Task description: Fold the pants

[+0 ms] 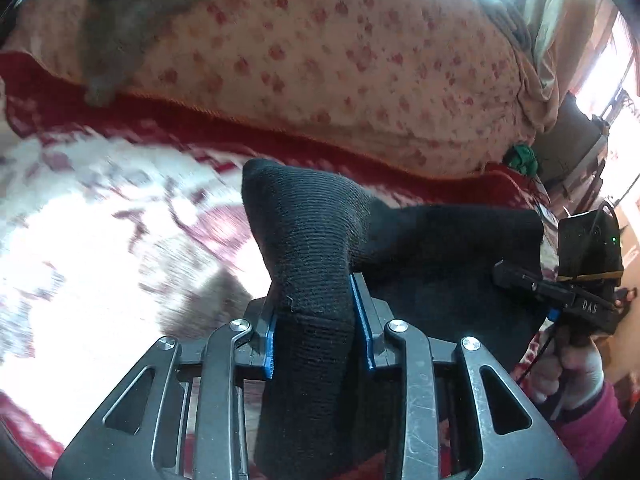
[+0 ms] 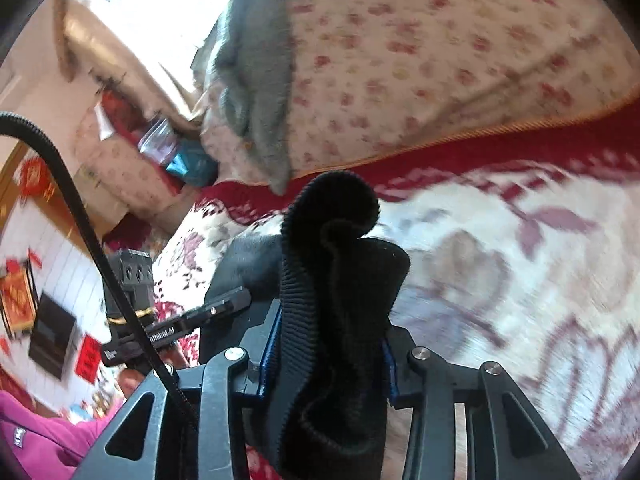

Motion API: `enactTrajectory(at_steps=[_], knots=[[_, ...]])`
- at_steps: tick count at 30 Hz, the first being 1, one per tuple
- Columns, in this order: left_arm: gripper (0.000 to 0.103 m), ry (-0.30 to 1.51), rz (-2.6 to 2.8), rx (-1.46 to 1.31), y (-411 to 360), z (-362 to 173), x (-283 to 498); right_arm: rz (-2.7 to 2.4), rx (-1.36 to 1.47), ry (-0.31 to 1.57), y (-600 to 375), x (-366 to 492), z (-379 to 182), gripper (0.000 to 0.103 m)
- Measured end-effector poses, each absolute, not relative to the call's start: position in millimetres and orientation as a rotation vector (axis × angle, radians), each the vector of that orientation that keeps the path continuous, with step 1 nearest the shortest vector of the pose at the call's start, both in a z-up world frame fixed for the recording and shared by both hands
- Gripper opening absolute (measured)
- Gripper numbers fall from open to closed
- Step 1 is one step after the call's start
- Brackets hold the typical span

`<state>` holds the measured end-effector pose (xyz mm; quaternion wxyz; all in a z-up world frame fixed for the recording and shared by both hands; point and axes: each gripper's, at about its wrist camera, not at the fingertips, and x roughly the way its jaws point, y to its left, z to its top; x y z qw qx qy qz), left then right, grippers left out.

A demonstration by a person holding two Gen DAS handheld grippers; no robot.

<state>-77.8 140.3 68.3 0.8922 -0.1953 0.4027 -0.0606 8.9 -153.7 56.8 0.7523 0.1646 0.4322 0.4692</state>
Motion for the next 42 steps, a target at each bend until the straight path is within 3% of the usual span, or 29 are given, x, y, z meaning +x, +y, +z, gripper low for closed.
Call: enactTrajectory(at_steps=[9,17,18,20,21,22,35,42], knots=[[0.029,0.792,0.083,-0.390,242.0,98.2,-117.7,1.186,0.303,0.938,-29.8,-0.9,74.2,0.039],[0.030,0.869,0.215,-0.500,326.2,57.8,-147.9,1.253,0.266,1.054,74.2,-4.7,38.8,0.039],[0.032,0.886,0.223,-0.527,333.1,48.0,-149.3,1.235,0.258,1.072,79.0,-3.8,32.7,0.042],[0.057,0.886,0.242,-0.564,342.0,36.4,-152.2,1.155,0.228,1.105,83.8,2.0,17.2,0.047],[0.065,0.882,0.267,-0.583,347.2,31.0,-154.4,1.139,0.230,1.126,83.9,5.1,11.9,0.055],[0.073,0.877,0.275,-0.597,349.7,28.8,-155.4,1.120,0.241,1.142,81.6,7.4,8.2,0.055],[0.073,0.823,0.442,-0.383,303.2,76.0,-167.6,1.063,0.097,0.916,61.3,-18.8,88.5,0.056],[0.073,0.775,0.480,-0.324,271.5,92.4,-174.7,1.070,-0.036,0.858,76.6,-48.5,101.0,0.057]])
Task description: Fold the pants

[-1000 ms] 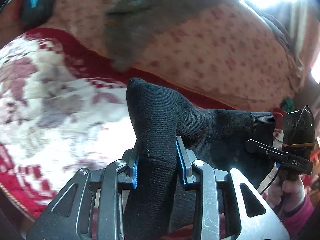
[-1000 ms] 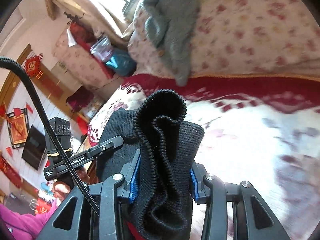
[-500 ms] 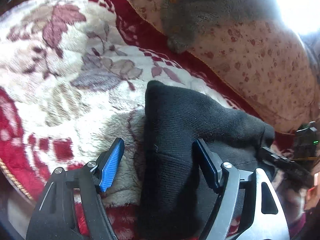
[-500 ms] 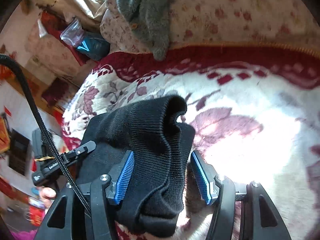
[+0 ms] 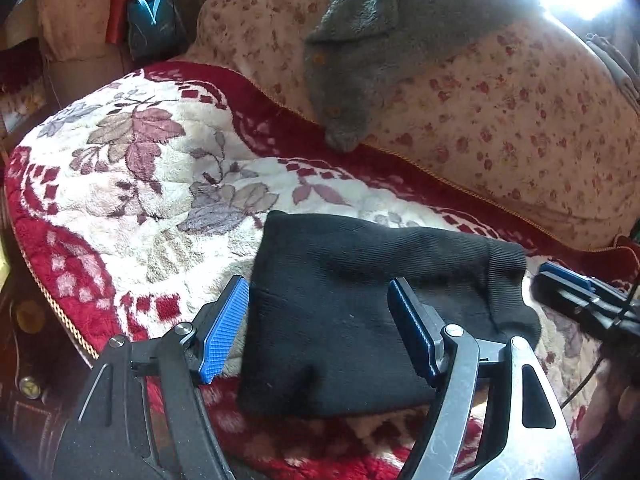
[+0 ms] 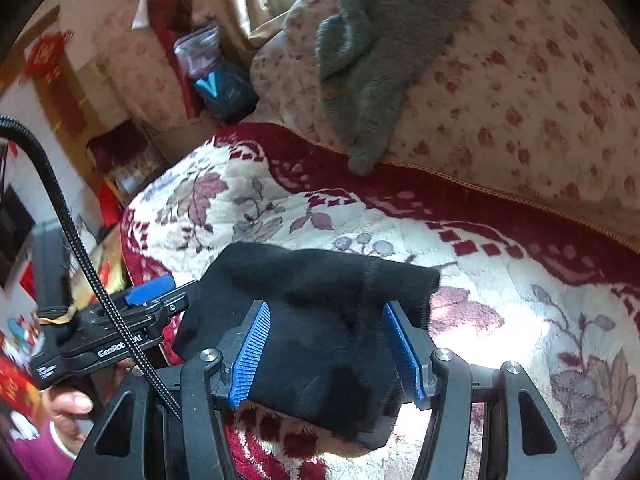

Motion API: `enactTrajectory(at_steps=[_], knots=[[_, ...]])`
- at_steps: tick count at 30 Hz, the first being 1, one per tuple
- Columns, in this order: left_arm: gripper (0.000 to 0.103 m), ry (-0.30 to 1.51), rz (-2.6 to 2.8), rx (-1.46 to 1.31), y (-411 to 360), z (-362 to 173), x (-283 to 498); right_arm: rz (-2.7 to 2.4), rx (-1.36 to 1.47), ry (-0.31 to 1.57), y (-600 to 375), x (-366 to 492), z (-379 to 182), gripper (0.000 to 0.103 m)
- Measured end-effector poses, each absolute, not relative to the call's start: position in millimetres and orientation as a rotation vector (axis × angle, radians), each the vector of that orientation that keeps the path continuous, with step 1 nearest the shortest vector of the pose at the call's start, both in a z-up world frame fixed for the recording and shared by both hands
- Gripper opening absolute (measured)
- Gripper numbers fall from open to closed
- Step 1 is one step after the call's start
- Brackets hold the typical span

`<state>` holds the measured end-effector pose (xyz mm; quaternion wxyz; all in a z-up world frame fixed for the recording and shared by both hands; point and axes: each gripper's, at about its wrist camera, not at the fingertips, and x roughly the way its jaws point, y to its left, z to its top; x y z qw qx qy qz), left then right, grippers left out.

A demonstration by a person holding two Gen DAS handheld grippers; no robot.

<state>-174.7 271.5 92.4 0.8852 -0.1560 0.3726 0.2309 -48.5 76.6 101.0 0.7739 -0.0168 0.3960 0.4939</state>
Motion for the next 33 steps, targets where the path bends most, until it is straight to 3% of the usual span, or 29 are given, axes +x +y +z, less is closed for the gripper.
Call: enactTrajectory(at_steps=[33], knots=[[0.073,0.704,0.565,-0.326,236.4,109.4,-210.0,1.071,-0.044,0.881,87.2,-71.2,99.0,0.059]])
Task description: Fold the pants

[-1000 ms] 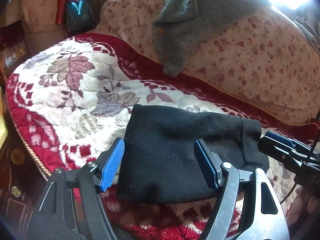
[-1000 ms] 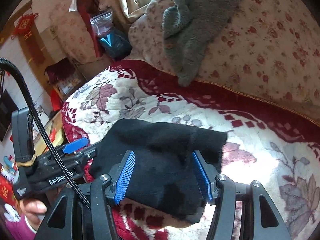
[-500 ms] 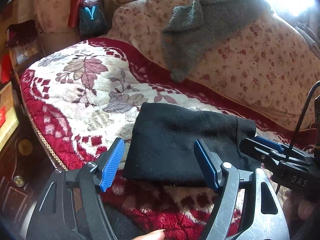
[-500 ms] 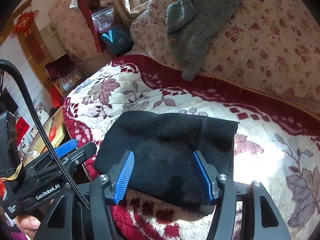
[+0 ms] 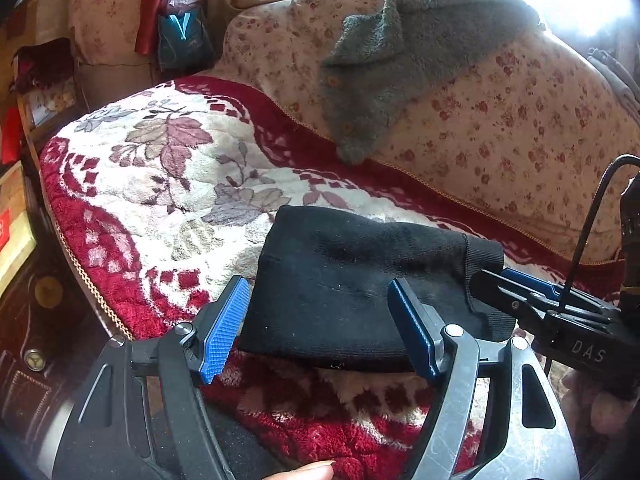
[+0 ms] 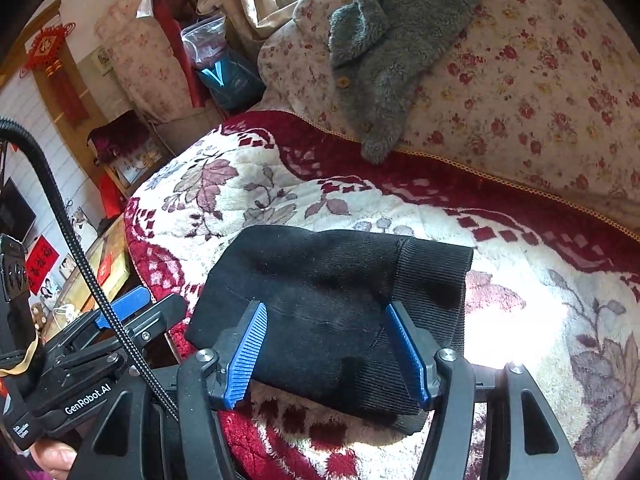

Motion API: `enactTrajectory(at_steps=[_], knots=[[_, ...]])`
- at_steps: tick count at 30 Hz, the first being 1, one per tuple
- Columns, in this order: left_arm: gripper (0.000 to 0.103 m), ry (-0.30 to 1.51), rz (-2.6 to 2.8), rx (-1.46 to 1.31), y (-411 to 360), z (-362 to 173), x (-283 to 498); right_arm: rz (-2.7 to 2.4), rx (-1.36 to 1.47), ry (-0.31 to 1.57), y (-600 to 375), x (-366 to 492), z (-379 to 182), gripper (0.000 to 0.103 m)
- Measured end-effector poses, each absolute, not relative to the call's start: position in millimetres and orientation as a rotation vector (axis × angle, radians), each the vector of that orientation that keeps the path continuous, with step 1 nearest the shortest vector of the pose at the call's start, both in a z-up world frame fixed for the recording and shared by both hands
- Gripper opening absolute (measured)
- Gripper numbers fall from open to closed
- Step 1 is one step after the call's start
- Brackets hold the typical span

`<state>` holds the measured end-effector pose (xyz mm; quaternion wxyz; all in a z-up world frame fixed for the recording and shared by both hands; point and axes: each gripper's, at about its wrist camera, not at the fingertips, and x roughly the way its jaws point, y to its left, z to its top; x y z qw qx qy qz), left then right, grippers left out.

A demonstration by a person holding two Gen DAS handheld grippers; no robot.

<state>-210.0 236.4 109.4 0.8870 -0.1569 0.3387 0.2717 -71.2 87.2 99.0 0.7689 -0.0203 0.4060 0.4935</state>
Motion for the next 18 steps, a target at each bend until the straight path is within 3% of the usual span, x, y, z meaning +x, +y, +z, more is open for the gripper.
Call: enactTrajectory(at_steps=[18], knots=[[0.073,0.727,0.547,-0.345,236.5,101.0,-203.8,1.080,-0.072,0.898,94.8,-75.3,94.1,0.060]])
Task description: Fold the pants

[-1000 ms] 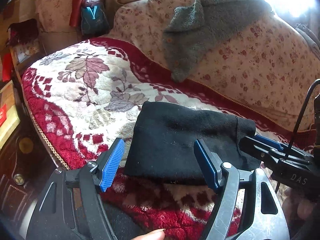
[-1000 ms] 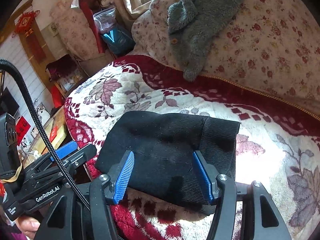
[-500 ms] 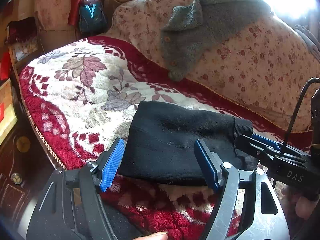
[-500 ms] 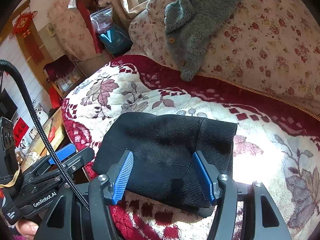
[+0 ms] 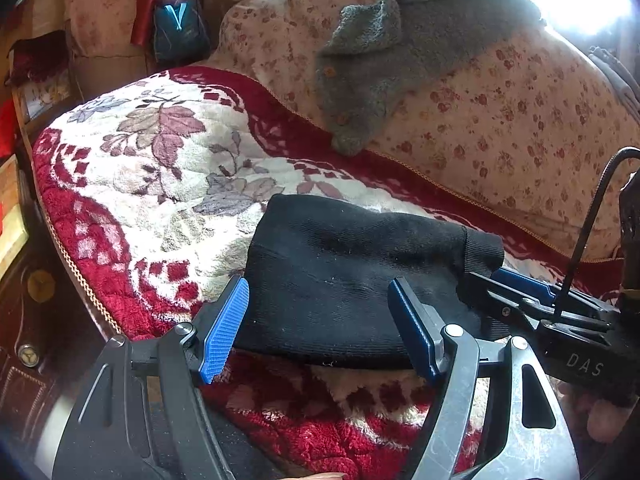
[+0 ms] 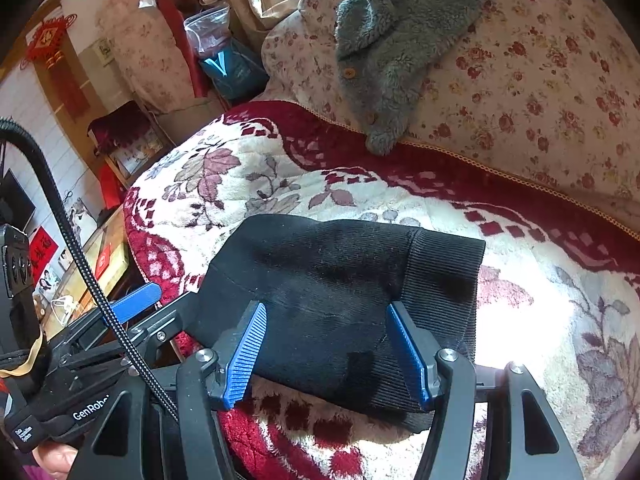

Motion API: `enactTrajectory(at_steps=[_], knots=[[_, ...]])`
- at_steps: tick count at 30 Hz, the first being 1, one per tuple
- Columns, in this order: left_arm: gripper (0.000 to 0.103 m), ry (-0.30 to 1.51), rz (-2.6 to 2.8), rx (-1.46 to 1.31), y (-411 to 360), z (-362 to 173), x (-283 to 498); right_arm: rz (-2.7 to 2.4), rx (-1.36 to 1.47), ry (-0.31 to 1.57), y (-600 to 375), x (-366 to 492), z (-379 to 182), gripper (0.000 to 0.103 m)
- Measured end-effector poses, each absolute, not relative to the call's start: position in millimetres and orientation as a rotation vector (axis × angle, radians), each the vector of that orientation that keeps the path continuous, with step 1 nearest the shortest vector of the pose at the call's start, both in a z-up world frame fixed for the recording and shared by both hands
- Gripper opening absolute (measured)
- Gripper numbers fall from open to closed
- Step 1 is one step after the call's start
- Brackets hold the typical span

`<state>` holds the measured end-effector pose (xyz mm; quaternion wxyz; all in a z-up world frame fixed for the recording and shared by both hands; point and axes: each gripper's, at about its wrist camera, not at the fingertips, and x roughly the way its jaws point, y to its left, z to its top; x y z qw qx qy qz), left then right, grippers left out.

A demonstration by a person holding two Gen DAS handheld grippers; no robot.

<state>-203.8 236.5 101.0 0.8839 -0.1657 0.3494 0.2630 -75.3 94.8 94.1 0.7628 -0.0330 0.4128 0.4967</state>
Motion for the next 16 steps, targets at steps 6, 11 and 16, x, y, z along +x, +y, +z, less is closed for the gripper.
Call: enactTrajectory(at_steps=[6,11,16], knots=[[0.073,0.729,0.550,-0.349,238.5,98.0,-202.8,1.081,-0.072,0.906,95.8,-75.3,92.7,0.060],[0.073,0.712,0.561,-0.331,238.3,98.1,-203.8,1.090,-0.069,0.916,98.7,-75.3,88.6,0.060],[0.073,0.717,0.543,-0.308,229.0,101.8,-200.0,1.088,-0.049,0.899,88.5,-73.4,91.0,0.060]])
